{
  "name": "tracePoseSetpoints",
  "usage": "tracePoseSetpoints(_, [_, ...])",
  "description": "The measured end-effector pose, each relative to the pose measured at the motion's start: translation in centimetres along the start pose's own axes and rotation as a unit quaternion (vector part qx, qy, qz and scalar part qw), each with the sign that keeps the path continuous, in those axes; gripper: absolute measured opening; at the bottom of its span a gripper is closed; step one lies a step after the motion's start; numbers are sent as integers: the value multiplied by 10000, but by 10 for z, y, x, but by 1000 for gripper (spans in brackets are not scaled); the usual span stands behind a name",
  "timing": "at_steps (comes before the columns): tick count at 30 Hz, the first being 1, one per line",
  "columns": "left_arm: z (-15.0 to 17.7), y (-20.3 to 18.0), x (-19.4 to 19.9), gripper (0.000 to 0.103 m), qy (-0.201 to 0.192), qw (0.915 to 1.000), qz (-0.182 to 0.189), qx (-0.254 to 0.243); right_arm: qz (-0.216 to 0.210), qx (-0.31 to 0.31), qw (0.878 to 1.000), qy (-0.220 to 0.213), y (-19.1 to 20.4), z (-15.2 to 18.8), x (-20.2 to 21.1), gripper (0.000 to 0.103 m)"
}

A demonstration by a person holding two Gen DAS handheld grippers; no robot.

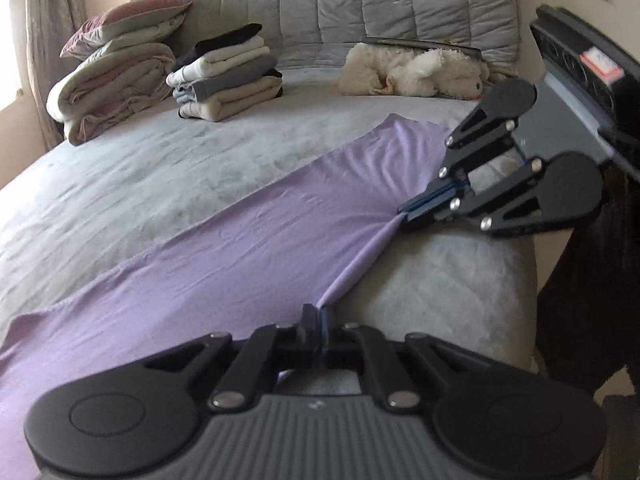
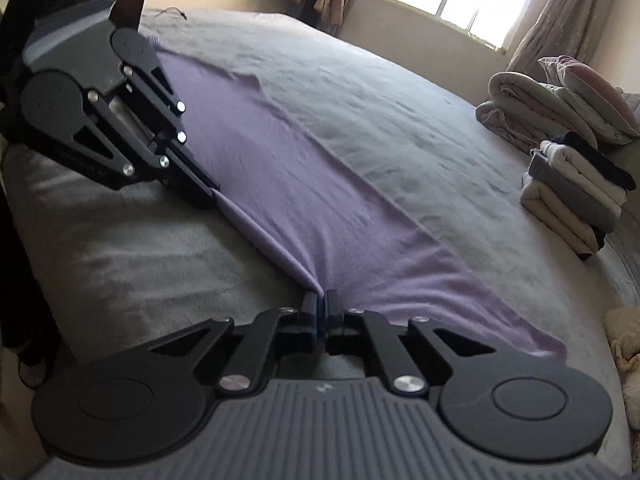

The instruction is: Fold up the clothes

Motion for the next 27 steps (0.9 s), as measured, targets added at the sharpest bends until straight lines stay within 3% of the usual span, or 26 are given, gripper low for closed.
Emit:
tracePoseSetpoints(1, [-1, 0, 1, 9, 3, 10000, 66, 38, -24, -90, 10000, 2, -2, -1, 0, 10])
tracePoseSetpoints(3, [-4, -1, 6, 41, -18, 9995, 272, 151, -103, -339, 9994, 2, -6, -5, 2, 26])
tracePoseSetpoints(4, [-5, 0, 9, 47, -44, 9990, 391, 224, -178, -534, 9984, -11, -10, -7, 5, 32])
tracePoseSetpoints(5, [-8, 0, 11, 48, -88, 9985, 473, 272, -261, -736, 9969, -64, -14, -10, 9, 41])
tracePoseSetpoints(9, [-16, 20, 14, 48, -254, 9971, 418, 591, -399, -1399, 9885, -405, -35, -26, 21, 42])
tracePoseSetpoints(13, [-23, 53, 12, 48, -462, 9910, 243, 1233, -91, -1872, 9811, -471, -63, -36, 21, 42])
tracePoseSetpoints(17, [-24, 74, -2, 48, -493, 9868, 10, 1539, 222, -2289, 9721, -453, -89, -31, 19, 42])
tracePoseSetpoints(23, [-4, 89, -28, 48, -68, 9873, -340, 1552, 528, -2518, 9663, -98, -117, 3, -15, 42])
tracePoseSetpoints(27, [-1, 91, -25, 51, -43, 9876, -334, 1530, 907, -3187, 9433, -199, -170, 31, -13, 33])
Point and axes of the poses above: each gripper's, at about its wrist camera, not at the fingertips, and x roughly against the way its jaws point, y to its left, z to its underside, the point moved 10 cm from there along -x, roughly the way its jaws point, and after that the axes turned 6 degrees about -x, right-handed, at the moved point
